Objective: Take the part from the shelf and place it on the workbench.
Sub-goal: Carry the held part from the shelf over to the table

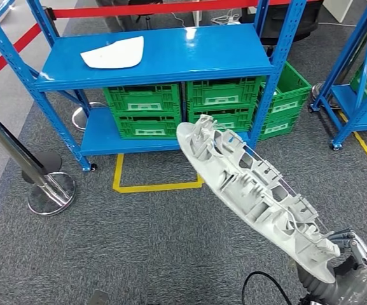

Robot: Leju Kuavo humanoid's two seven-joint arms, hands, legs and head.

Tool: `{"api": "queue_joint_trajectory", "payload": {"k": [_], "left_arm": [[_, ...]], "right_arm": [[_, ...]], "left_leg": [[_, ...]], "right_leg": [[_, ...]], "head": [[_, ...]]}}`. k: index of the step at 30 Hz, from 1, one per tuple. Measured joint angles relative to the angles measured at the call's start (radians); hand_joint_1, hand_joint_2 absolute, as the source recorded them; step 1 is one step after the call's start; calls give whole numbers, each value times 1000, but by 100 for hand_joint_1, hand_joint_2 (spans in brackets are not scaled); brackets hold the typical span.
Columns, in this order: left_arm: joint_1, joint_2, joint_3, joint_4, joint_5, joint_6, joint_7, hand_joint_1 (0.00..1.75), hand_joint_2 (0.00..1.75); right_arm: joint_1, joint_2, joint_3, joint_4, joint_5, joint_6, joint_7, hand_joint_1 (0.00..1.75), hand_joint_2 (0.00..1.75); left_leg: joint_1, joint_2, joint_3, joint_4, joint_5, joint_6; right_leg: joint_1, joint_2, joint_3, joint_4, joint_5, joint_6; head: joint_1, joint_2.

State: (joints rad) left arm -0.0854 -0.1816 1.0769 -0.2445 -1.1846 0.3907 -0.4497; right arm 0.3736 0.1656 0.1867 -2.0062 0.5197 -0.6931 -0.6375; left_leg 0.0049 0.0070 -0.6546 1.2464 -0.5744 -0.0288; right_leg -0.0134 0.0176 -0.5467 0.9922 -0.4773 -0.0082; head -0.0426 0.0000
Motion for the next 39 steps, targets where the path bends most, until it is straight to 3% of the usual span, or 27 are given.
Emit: {"api": "queue_joint_trajectory", "payload": {"k": [3,5,8,10,12,13,14,15,18,20,22,24,25,27,28,29,30,31,33,34,36,37,39], "left_arm": [[0,0,0,0,-3,0,-1,0,175],[0,1,0,0,-7,0,-1,0,175],[-1,-2,-3,0,-15,0,1,0,175],[-2,-4,-6,0,-19,0,-1,0,175],[-1,-8,-9,0,-20,0,-6,0,175],[-1,-12,-10,0,-21,0,-9,0,175],[-2,-15,-11,0,-21,1,-11,0,175],[-3,-18,-13,0,-23,1,-12,0,175],[-9,-27,-18,0,-27,2,-14,0,175],[-12,-30,-18,0,-30,3,-15,0,175],[-13,-32,-19,0,-31,5,-15,0,175],[-14,-33,-19,0,-32,5,-15,0,175],[-14,-33,-19,0,-33,5,-15,0,175],[-12,-33,-19,0,-33,5,-15,0,175],[-11,-33,-19,0,-33,5,-14,0,175],[-10,-33,-19,0,-33,5,-14,0,175],[-9,-33,-19,0,-33,5,-14,0,175],[-9,-33,-19,0,-33,5,-14,0,175],[-9,-32,-19,0,-34,6,-13,0,175],[-9,-32,-19,0,-35,6,-12,0,175],[-9,-31,-19,0,-35,6,-11,0,175],[-10,-32,-19,0,-33,6,-11,0,175],[-11,-32,-19,0,-29,6,-15,0,175]], "right_arm": [[1,0,1,0,-5,0,-4,175,175],[7,2,1,-1,-8,-1,-11,175,175],[26,6,-1,-10,-17,-3,-25,175,175],[36,8,-1,-19,-25,-3,-29,175,175],[44,8,-3,-26,-34,-3,-30,175,175],[50,8,-6,-29,-39,-3,-31,175,175],[56,8,-9,-32,-44,-3,-31,175,175],[62,8,-13,-34,-47,-3,-31,175,175],[70,8,-19,-44,-53,-4,-32,175,175],[74,8,-22,-51,-57,-4,-32,175,175],[80,8,-26,-55,-60,-4,-32,175,175],[84,8,-31,-59,-61,-5,-32,175,175],[84,8,-33,-61,-61,-6,-32,175,175],[84,8,-36,-63,-61,-6,-32,175,175],[85,8,-38,-63,-62,-6,-32,175,175],[86,8,-40,-63,-62,-6,-32,175,175],[86,8,-42,-63,-62,-6,-32,175,175],[87,8,-43,-63,-62,-6,-32,175,175],[86,8,-46,-63,-62,-6,-32,175,175],[86,8,-47,-64,-64,-6,-32,175,175],[86,8,-49,-65,-68,-6,-32,175,175],[87,8,-50,-66,-70,-6,-32,175,175],[86,8,-52,-65,-71,-2,-32,175,175]], "left_leg": [[3,-34,96,-191,92,11],[2,-49,121,-250,98,19],[4,-31,122,-263,100,33],[6,-15,122,-269,105,44],[3,1,121,-269,104,49],[2,10,122,-269,104,50],[1,18,122,-268,103,50],[0,26,123,-268,103,50],[-4,45,127,-263,96,43],[-9,58,127,-259,92,34],[-11,71,127,-257,92,27],[-7,57,120,-235,69,17],[-5,41,105,-197,42,11],[0,11,49,-68,-27,3],[1,6,22,-8,-49,2],[1,4,6,25,-52,1],[2,3,6,22,-35,2],[2,-1,24,-20,-1,5],[2,-35,84,-153,71,17],[3,-54,108,-208,89,22],[1,-74,123,-251,92,29],[1,-66,123,-257,93,32],[3,-46,125,-266,100,41]], "right_leg": [[1,20,-1,3,2,6],[2,33,-10,6,5,17],[0,37,-26,14,2,35],[0,15,-61,83,-42,42],[0,-2,-122,217,-107,47],[0,-5,-147,272,-124,49],[0,-7,-156,292,-123,50],[0,-9,-145,273,-104,50],[4,-52,-42,77,-20,41],[9,-71,-7,11,-8,31],[10,-56,-7,9,-5,20],[5,-40,-10,6,1,9],[3,-32,-10,4,5,4],[2,-15,-13,4,8,-1],[2,-5,-14,4,8,-2],[2,4,-14,5,9,-2],[2,15,-14,5,9,-2],[2,25,-13,5,9,-1],[3,45,-13,7,10,3],[3,54,-16,9,11,7],[1,70,-26,10,16,19],[-1,79,-32,9,19,27],[0,60,-50,29,11,36]], "head": [[0,0],[1,0],[2,0],[6,0],[10,0],[9,0],[9,0],[10,0],[9,0],[9,0],[8,0],[6,0],[4,0],[0,0],[0,0],[0,0],[0,0],[0,0],[0,0],[0,0],[1,0],[1,0],[3,0]]}}
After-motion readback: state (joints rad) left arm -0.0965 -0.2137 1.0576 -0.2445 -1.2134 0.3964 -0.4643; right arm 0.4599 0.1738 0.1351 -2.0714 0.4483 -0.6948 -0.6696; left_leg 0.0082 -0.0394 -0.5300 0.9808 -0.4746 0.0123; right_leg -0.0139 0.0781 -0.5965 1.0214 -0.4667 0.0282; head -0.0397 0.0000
